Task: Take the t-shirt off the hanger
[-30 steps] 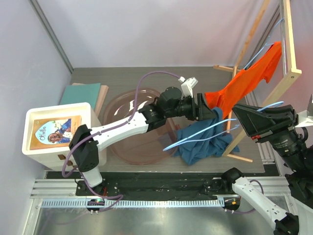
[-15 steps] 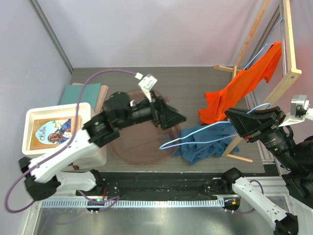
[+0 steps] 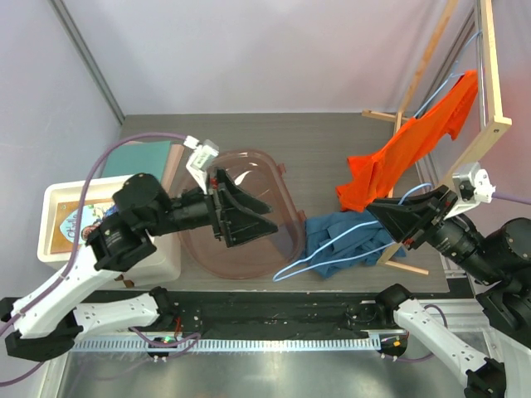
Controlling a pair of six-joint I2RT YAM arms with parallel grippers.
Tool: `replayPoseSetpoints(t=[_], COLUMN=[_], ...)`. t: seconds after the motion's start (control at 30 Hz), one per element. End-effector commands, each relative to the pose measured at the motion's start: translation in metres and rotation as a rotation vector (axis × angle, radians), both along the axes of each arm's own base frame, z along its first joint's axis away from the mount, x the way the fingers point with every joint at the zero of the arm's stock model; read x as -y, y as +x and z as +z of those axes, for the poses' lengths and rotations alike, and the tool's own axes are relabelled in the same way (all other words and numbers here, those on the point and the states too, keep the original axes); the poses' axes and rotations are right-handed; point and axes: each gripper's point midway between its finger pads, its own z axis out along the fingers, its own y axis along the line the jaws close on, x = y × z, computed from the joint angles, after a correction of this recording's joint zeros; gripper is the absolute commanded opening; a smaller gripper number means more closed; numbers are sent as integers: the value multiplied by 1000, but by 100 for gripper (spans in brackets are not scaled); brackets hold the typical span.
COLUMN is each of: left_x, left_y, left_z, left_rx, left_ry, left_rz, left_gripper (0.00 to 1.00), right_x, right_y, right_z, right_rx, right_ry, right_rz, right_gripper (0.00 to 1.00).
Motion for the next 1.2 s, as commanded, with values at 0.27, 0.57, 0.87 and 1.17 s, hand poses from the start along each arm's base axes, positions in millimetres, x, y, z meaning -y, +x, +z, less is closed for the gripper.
replayPoseSetpoints(t=[0.27,0.57,0.87,1.17], left_x=[29,33,34,47], left_y=[-41,-40,-2,4], left_z=[-38,-51,-73,-63], left_rx=[82,141,147,132], left_ry=[122,209,328,258], left_rz=[-242,-209,9,39], left_gripper=[73,74,47,41], right_x=[17,20,18,15], right_y=[14,26,25,27], right_z=[-12,-19,-15,-26], right_rx=[-184,-246,-245,-260], right_ry=[-5,-2,51,28], right_rz=[-148,-204,-202,-190], right_gripper=[1,1,1,1])
